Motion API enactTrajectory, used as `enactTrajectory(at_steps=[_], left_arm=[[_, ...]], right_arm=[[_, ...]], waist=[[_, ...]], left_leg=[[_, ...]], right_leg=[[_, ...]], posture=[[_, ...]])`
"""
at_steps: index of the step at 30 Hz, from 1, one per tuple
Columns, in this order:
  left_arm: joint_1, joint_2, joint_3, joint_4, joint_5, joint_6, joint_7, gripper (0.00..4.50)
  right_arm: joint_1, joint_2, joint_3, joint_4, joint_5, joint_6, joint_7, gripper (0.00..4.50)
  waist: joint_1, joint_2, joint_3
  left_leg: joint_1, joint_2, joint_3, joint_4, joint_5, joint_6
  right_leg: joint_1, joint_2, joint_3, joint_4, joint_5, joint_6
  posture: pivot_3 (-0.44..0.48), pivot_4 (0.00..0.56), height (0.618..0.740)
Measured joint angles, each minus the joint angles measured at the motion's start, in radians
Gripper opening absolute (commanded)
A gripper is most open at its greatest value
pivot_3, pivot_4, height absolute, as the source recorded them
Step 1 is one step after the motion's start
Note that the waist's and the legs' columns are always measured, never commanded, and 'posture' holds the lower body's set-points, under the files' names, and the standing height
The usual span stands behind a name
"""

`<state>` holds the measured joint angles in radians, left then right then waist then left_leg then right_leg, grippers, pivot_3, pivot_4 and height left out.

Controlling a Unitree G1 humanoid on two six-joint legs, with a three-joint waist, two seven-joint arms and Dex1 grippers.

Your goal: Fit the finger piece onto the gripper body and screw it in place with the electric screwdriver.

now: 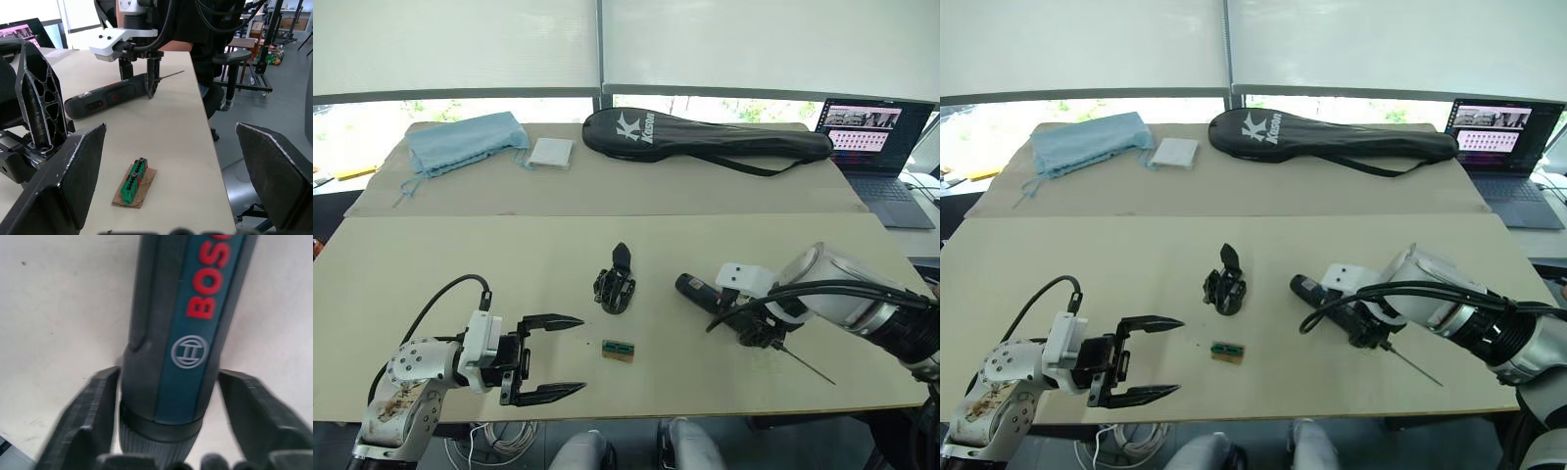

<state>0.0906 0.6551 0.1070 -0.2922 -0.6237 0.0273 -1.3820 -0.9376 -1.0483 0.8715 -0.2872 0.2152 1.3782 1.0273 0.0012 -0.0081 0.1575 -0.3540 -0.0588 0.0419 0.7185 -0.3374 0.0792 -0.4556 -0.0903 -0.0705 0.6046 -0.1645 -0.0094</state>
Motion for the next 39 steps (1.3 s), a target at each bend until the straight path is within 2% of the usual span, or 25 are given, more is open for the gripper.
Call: enactTrajectory(at_steps=[1,7,10,13,17,20,24,25,29,32,36,39], left_arm=[[0.0,0.0,-0.001,0.0,0.0,0.0,-0.002,4.5],[-0.003,0.01,-0.01,0.012,0.006,0.0,-0.006,4.5],[-0.007,0.021,-0.009,0.03,0.006,0.001,-0.009,4.5],[-0.011,0.031,-0.005,0.048,0.007,-0.001,-0.015,4.5],[-0.015,0.046,-0.005,0.084,0.026,-0.023,-0.043,4.5],[-0.027,0.046,-0.006,0.132,0.043,-0.048,-0.054,4.5],[-0.063,0.045,-0.016,0.233,0.095,-0.102,-0.073,4.5],[-0.073,0.043,-0.021,0.254,0.108,-0.118,-0.076,4.5],[-0.117,0.014,-0.055,0.34,0.162,-0.163,-0.073,4.5],[-0.167,-0.031,-0.1,0.374,0.205,-0.172,-0.046,4.5],[-0.21,-0.079,-0.165,0.415,0.272,-0.218,-0.018,4.5],[-0.237,-0.106,-0.198,0.46,0.292,-0.223,-0.001,4.5]], right_arm=[[-0.001,0.001,0.003,0.001,-0.003,-0.006,0.003,1.94],[0.005,-0.031,0.01,-0.008,-0.015,-0.064,0.041,1.94],[0.039,-0.086,-0.061,-0.035,0.007,-0.115,0.071,1.94],[0.066,-0.133,-0.264,-0.065,0.095,-0.1,0.103,1.94],[0.181,-0.098,-0.678,-0.096,0.246,-0.051,0.108,1.94],[0.32,0.025,-1.003,-0.15,0.372,-0.059,0.101,1.94],[0.398,0.302,-1.266,-0.25,0.542,-0.103,0.011,1.94],[0.405,0.344,-1.293,-0.269,0.574,-0.116,-0.015,1.94],[0.497,0.444,-1.324,-0.36,0.677,-0.191,-0.081,1.94],[0.618,0.648,-1.239,-0.43,0.689,-0.382,-0.069,1.94],[0.676,0.677,-1.091,-0.448,0.595,-0.642,0.015,1.94],[0.7,0.683,-0.989,-0.386,0.482,-0.828,0.067,1.94]], waist=[[-0.001,0.0,0.0],[-0.001,0.0,0.0],[0.003,0.003,0.002],[0.003,0.005,0.003],[0.006,0.005,0.003],[0.011,0.005,0.003],[0.012,0.005,0.003],[0.012,0.005,0.003],[0.015,0.002,0.001],[0.012,0.002,0.001],[0.007,0.001,0.0],[0.004,0.0,0.0]], left_leg=[[0.0,0.0,0.0,0.0,0.0,0.0],[-0.001,0.0,0.0,0.0,0.0,0.0],[-0.003,-0.001,0.0,0.0,0.0,0.0],[-0.003,0.0,0.0,0.0,0.0,0.0],[-0.002,0.001,0.0,-0.001,0.0,0.0],[-0.002,0.001,0.0,-0.002,0.0,0.0],[-0.002,0.0,0.0,-0.002,0.0,0.001],[-0.002,0.0,0.0,-0.002,0.0,0.001],[-0.001,-0.001,-0.001,-0.003,0.001,0.003],[-0.001,-0.002,0.0,-0.003,0.002,0.003],[0.002,-0.005,0.0,-0.002,0.002,0.004],[0.002,-0.005,0.0,-0.002,0.002,0.004]], right_leg=[[0.0,0.0,0.0,0.0,0.0,0.0],[-0.001,0.0,0.0,0.0,0.0,0.0],[-0.002,0.0,0.0,0.0,0.0,0.0],[-0.003,0.0,0.0,0.0,0.0,0.0],[-0.001,0.001,-0.001,-0.001,0.0,0.0],[-0.001,0.0,-0.001,-0.001,0.0,0.0],[-0.001,0.0,0.0,0.001,0.001,0.0],[-0.002,0.0,0.0,0.002,0.001,0.0],[-0.001,0.0,-0.001,0.001,0.0,0.0],[-0.002,0.001,0.0,0.003,0.0,0.0],[0.0,0.001,0.0,0.004,0.001,0.002],[-0.001,0.001,0.0,0.005,0.001,0.002]], posture=[[0.0,0.15,0.74],[0.0,0.15,0.74],[0.0,0.15,0.74],[0.0,0.15,0.74],[0.0,0.15,0.74],[0.0,0.15,0.74],[0.0,0.15,0.74],[0.0,0.15,0.74],[0.0,0.15,0.74],[0.0,0.15,0.74],[0.0,0.15,0.74],[0.0,0.15,0.74]])
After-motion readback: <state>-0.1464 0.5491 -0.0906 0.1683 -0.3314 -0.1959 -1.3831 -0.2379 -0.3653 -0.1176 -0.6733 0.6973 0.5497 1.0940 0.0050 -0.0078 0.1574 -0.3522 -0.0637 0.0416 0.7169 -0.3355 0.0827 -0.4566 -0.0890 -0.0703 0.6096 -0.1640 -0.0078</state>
